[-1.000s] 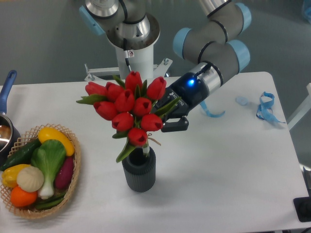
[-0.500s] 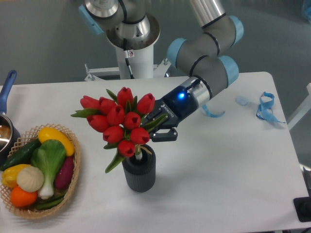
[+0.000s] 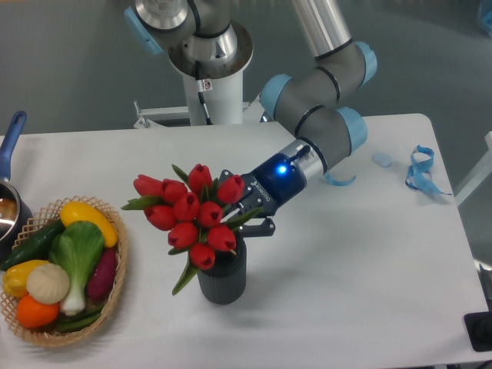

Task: Insert the flowers into the vase
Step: 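Lower the tulip stems down into the grey vase opening, then open the gripper to release the tulip bouquet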

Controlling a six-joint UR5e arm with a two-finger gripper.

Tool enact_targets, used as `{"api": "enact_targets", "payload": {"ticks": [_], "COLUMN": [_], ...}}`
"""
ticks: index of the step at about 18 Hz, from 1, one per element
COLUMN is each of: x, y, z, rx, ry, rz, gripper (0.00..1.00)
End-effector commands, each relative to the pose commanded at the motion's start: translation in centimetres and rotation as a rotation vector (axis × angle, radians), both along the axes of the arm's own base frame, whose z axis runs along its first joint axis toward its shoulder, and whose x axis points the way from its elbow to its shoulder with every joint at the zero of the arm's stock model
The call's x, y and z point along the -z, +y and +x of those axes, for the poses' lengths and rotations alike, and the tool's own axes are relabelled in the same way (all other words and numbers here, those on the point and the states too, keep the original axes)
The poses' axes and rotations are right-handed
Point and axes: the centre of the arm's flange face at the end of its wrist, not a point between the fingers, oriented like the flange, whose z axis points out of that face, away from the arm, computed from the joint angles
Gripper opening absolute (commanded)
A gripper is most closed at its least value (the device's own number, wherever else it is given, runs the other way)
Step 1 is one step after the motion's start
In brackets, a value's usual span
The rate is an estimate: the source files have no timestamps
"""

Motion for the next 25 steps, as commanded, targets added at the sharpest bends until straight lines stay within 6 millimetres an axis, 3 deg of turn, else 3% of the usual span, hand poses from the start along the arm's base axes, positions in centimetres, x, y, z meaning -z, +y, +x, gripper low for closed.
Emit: {"api": "enact_targets", "payload": {"ticks": [4, 8, 10, 17, 23, 25], "x": [2.1, 2.7, 2.6, 2.6, 2.6, 2.5], "y": [-0.2, -0.3, -0.3, -0.4, -0.4, -0.7], "z": [0.2, 0.1, 0.1, 0.0, -0.1, -0.4], "rx": [0.000, -0.002, -0.002, -0.003, -0.004, -0.012], "ry": [0.019, 0.029, 0.033, 0.060, 0.074, 0.077], "rz": [0.010, 0.014, 0.016, 0.030, 0.037, 0.038], "gripper": [0.04, 0.12, 0.23, 0.44, 0.77, 0.99]}}
